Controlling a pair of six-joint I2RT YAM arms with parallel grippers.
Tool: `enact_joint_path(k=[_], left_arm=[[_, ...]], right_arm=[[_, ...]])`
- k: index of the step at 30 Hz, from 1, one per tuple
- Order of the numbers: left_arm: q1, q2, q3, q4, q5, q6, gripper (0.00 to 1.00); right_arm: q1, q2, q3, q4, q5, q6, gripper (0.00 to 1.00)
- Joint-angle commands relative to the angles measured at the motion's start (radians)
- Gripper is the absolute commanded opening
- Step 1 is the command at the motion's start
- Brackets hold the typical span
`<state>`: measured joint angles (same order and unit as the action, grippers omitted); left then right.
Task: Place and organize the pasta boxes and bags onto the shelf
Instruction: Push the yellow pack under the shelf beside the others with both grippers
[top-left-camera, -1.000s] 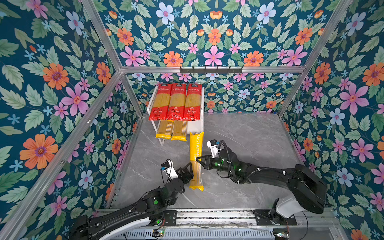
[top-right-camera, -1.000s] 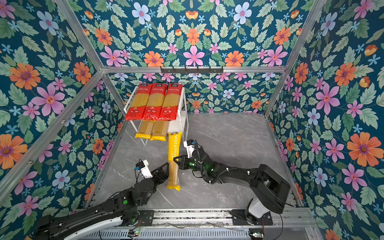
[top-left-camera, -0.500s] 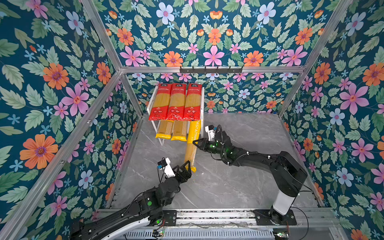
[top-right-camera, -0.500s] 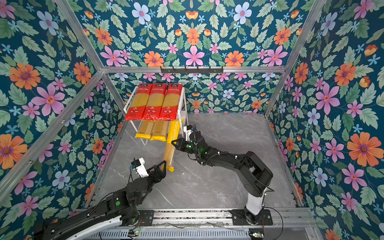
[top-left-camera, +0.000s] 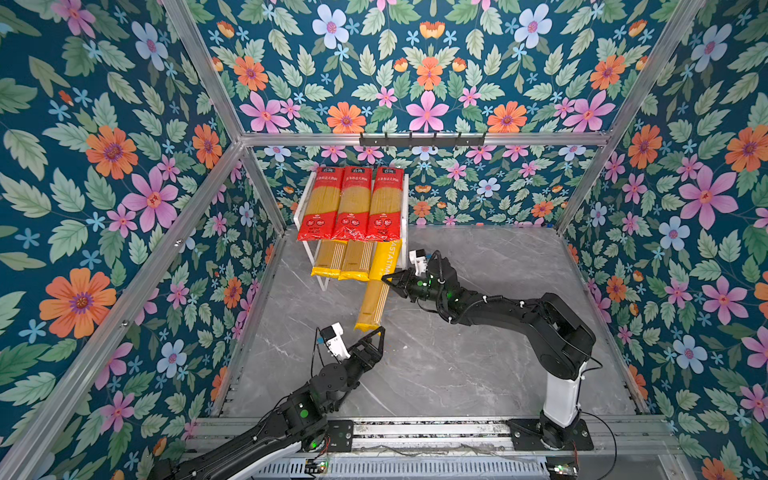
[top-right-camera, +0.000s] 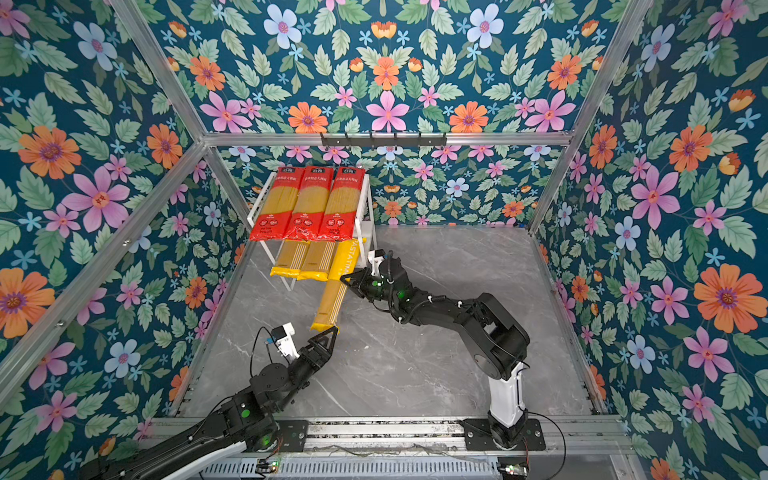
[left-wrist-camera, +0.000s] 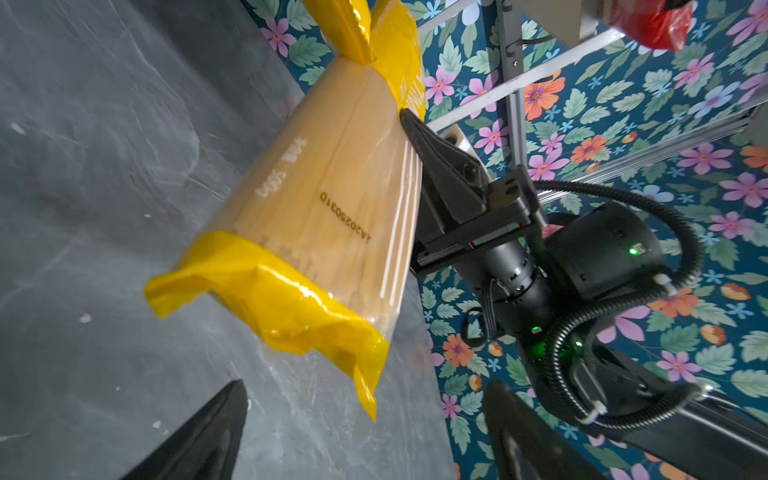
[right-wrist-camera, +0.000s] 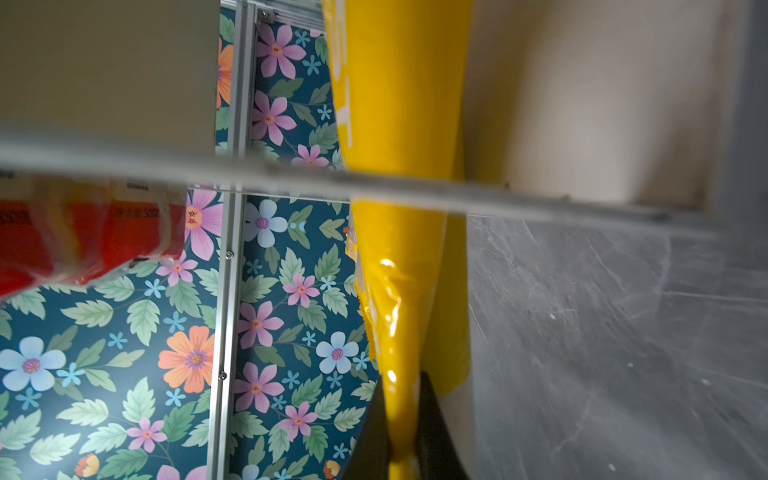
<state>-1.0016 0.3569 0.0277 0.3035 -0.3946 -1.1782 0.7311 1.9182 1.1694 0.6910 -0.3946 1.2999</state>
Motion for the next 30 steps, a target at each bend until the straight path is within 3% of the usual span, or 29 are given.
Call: enact_joint_path(k=[1, 11, 17, 22, 27, 30], left_arm=[[0.001, 0.022, -0.027, 0.204, 0.001, -0.030, 0.92], [0.056, 0.234, -0.051, 0.520, -0.075, 0.016, 0.88], [0.084, 0.341, -0.053, 0.635, -0.127, -0.010, 0.77], [0.095, 0.430, 0.005, 0.650, -0.107, 0.014, 0.67], [0.095, 0.491, 0.034, 0.641, -0.134, -0.029, 0.47], [0.096, 0.513, 0.054, 0.641, -0.140, -0.036, 0.40]], right_arm=[[-0.007, 0.006, 0.000, 0.117, 0.001, 0.130, 0.00], [-0.020, 0.004, -0.002, 0.091, -0.026, 0.165, 0.00], [-0.025, -0.001, 0.009, 0.040, -0.058, 0.171, 0.00], [-0.025, 0.002, 0.009, 0.048, -0.063, 0.174, 0.01], [-0.024, 0.025, 0.011, 0.073, -0.074, 0.197, 0.09], [-0.025, 0.035, 0.006, 0.089, -0.081, 0.200, 0.19]])
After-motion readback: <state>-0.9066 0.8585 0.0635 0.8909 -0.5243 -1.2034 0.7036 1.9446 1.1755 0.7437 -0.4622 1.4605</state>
